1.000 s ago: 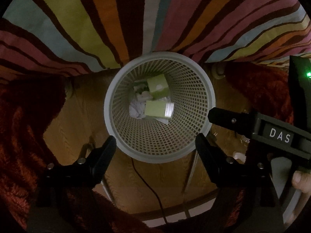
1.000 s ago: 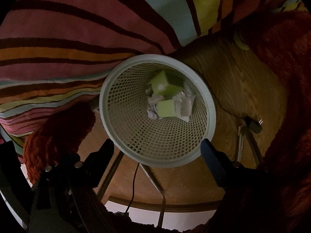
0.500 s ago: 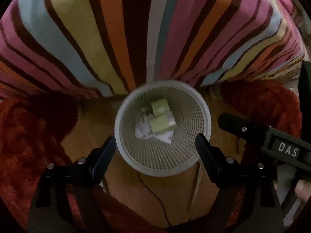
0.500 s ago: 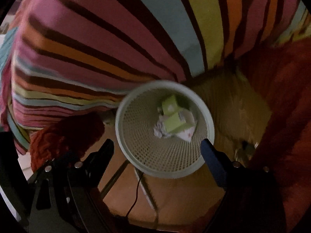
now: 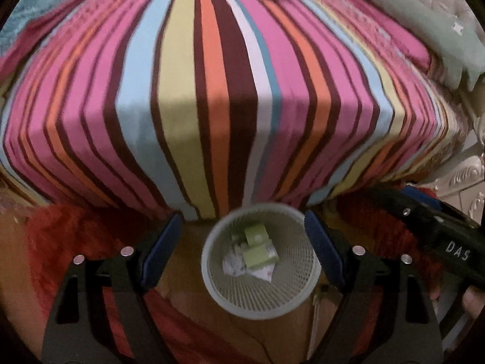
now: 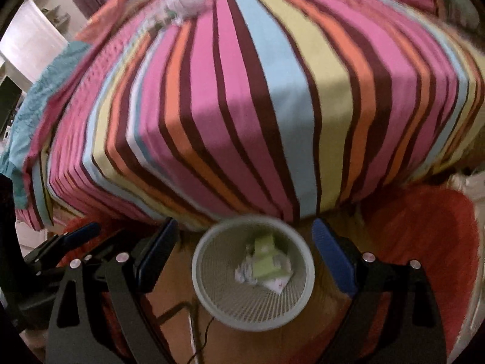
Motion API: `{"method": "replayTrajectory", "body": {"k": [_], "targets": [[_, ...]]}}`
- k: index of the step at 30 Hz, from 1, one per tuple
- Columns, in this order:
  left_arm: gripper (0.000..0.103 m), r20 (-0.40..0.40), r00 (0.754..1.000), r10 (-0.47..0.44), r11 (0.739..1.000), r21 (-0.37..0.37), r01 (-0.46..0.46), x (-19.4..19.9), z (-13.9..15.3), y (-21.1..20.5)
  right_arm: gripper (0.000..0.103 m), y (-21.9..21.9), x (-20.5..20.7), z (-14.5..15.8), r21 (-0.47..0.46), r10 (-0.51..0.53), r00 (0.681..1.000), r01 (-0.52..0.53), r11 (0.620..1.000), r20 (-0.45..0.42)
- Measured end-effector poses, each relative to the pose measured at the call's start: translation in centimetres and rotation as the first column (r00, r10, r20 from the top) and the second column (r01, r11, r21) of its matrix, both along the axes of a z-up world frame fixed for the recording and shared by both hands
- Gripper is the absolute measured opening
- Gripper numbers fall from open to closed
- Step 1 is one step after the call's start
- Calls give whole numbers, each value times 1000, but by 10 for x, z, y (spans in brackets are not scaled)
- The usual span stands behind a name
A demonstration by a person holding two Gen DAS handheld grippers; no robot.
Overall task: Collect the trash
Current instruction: 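Lift both tools away from the wastebasket back toward the bed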
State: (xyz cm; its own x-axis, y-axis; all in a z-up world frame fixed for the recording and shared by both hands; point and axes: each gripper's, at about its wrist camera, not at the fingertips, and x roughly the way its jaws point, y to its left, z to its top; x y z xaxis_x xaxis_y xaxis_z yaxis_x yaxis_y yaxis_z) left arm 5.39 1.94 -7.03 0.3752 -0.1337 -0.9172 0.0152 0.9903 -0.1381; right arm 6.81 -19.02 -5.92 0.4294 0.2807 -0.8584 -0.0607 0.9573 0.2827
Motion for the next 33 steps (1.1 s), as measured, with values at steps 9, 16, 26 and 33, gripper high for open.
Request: {"method": "replayTrajectory", "body": {"k": [9,16,26,33], "targets": [[81,85,996,26,999,-26,-24,24,27,16,86,4,29,31,-16,19,988,-17,1000,150],[81,116,992,45,999,-26,-42,57,40,28,86,9,52,44,-24,38,981,-34,999,189],[81,156,984,80,996,-48,-74,111,55,45,86,22,89,56,-18,65,973,-62,998,222],[81,187,980,61,998,-46,-53,154,59,55,86,38,119,67,-39,142,954,-137,990,265]]}}
